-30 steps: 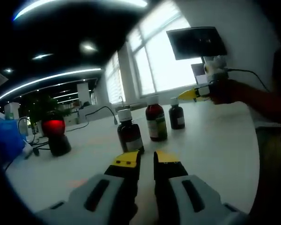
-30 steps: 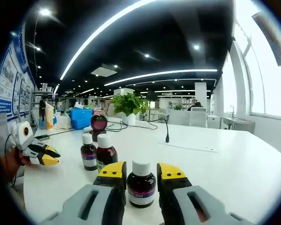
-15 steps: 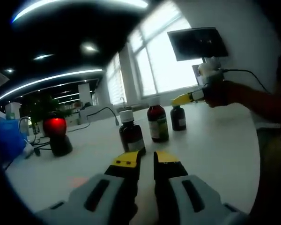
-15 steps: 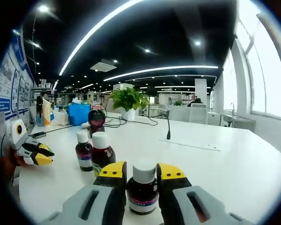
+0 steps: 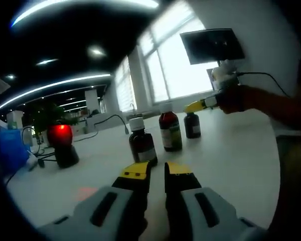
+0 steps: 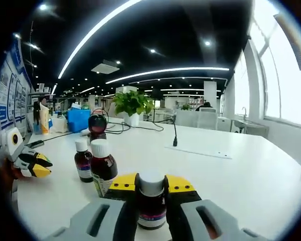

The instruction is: Rotate the medicine bottle to make it face forward pick up the medicine bottle inspect the drug traceability code place the medicine on the table

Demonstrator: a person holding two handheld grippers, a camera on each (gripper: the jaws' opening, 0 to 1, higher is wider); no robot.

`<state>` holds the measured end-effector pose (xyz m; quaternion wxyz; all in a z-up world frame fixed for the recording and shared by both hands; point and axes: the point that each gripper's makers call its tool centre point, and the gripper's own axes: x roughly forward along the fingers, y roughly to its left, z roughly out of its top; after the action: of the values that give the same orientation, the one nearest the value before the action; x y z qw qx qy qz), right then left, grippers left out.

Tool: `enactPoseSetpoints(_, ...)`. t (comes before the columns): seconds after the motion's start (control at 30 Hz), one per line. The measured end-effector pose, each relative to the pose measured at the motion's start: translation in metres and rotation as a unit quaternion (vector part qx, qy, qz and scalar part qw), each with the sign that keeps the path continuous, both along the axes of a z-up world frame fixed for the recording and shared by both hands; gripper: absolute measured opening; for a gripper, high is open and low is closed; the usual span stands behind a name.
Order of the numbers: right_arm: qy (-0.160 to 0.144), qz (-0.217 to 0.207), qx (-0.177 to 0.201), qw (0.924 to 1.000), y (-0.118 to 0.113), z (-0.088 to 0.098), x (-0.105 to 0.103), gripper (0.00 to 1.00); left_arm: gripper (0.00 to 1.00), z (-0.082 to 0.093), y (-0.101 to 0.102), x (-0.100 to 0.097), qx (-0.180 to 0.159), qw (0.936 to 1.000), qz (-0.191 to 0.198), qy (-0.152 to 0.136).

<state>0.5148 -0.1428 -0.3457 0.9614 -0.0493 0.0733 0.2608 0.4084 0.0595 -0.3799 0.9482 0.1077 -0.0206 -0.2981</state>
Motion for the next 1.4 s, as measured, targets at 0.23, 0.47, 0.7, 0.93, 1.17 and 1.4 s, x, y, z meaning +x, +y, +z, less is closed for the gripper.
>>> enactPoseSetpoints(0.23, -0.007, -0.004, -0.009, 0.9999, -0.003, 0.000, 0.005, 0.16, 0.04, -0.001, -0.002, 0.001, 0.004, 1.0000, 0.004, -0.005)
enactPoseSetpoints(0.47, -0.007, -0.009, -0.012, 0.9999, -0.005, 0.000, 0.011, 0.16, 0.04, -0.001, -0.003, 0.001, 0.004, 1.0000, 0.005, -0.004)
enactPoseSetpoints(0.7, -0.010, -0.009, -0.009, 0.9999, -0.005, 0.000, 0.011, 0.15, 0.04, -0.002, 0.000, 0.005, 0.007, 0.9999, 0.009, -0.005)
enactPoseSetpoints(0.93, -0.006, -0.015, -0.007, 0.9999, -0.003, 0.000, 0.011, 0.15, 0.04, -0.004, -0.001, 0.006, 0.013, 0.9999, 0.008, -0.004)
enactPoseSetpoints(1.17, -0.011, -0.008, -0.029, 0.9995, 0.006, 0.000, 0.007, 0.15, 0.04, -0.004, -0.001, 0.006, 0.012, 0.9999, 0.007, -0.004)
enactPoseSetpoints(1.4, 0.003, -0.013, -0.011, 0.9999, 0.004, 0.004, 0.005, 0.15, 0.04, -0.004, -0.001, 0.006, 0.021, 0.9997, 0.010, -0.007)
